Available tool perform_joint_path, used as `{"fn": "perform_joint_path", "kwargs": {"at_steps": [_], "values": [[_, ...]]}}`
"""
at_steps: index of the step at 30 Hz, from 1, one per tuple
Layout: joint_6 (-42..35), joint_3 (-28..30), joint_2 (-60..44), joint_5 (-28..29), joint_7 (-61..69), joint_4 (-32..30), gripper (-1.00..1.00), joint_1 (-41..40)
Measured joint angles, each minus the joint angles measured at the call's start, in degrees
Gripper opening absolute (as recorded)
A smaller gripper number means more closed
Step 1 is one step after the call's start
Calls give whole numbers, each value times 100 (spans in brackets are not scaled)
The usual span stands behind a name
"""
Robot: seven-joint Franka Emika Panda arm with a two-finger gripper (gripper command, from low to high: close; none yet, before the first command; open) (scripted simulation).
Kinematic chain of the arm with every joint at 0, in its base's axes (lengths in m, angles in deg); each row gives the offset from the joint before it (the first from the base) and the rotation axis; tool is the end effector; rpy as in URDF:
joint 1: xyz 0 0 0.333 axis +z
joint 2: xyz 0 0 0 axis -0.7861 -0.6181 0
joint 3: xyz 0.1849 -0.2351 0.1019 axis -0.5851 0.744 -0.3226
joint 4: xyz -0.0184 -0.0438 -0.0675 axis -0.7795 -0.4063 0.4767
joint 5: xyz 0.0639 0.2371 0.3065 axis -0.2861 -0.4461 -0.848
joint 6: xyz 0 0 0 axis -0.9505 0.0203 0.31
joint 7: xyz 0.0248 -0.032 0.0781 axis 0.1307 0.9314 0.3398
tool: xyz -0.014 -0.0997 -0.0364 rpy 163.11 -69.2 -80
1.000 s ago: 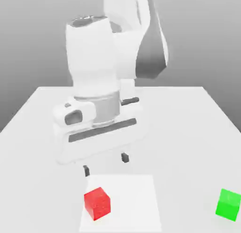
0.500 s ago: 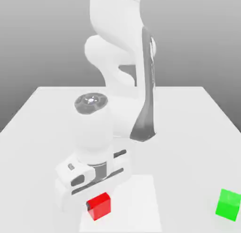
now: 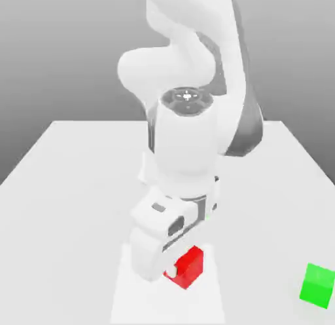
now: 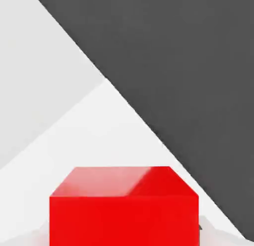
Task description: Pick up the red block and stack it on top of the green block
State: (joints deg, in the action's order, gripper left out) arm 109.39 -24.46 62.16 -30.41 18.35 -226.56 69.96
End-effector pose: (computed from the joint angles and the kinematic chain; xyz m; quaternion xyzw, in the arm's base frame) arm 0.4620 0.0992 0.2255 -0.9903 -0.1389 0.0019 0.0007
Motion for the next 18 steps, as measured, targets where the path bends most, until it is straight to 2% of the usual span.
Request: {"fn": "perform_joint_path", "kwargs": {"at_steps": [4, 7, 8, 14, 18], "values": [[-215, -589, -98, 196, 238, 316, -100, 558], [79, -925, -780, 439, 367, 710, -100, 983], [220, -958, -990, 500, 368, 778, 100, 1052], [295, -972, -1095, 530, 368, 813, 100, 1088], [-230, -1049, -562, 443, 453, 814, 100, 1084]]}}
